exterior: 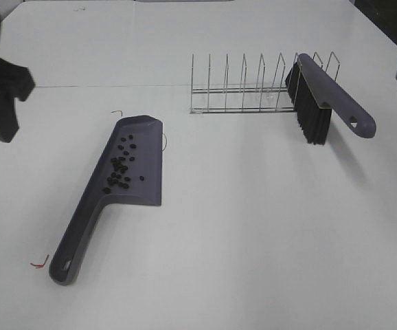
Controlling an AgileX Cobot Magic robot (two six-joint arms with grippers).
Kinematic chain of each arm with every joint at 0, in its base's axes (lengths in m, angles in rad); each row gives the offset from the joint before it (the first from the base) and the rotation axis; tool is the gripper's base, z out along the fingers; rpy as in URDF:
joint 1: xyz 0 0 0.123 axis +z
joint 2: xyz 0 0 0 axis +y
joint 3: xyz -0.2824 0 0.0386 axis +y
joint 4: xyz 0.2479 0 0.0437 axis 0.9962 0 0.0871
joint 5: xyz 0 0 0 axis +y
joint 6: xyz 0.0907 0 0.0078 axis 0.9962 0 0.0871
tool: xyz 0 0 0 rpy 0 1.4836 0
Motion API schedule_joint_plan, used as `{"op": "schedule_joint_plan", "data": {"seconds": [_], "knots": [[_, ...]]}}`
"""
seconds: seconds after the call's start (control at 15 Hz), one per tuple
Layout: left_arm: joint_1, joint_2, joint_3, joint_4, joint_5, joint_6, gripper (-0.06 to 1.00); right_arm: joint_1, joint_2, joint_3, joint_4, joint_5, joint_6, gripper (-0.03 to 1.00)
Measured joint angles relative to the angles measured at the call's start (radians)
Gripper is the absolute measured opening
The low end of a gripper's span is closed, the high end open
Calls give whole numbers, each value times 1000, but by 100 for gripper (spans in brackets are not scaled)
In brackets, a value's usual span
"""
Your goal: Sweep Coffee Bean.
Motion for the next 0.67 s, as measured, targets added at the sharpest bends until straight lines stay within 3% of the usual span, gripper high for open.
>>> {"op": "schedule_joint_plan", "data": {"seconds": [0.4, 0.67], "knots": [[0, -448, 344, -35, 2, -19, 61, 0, -486, 419, 52, -2, -2, 74], [0, -847, 519, -35, 4, 34, 61, 0, -886, 585, 80, -78, -49, 74]]}}
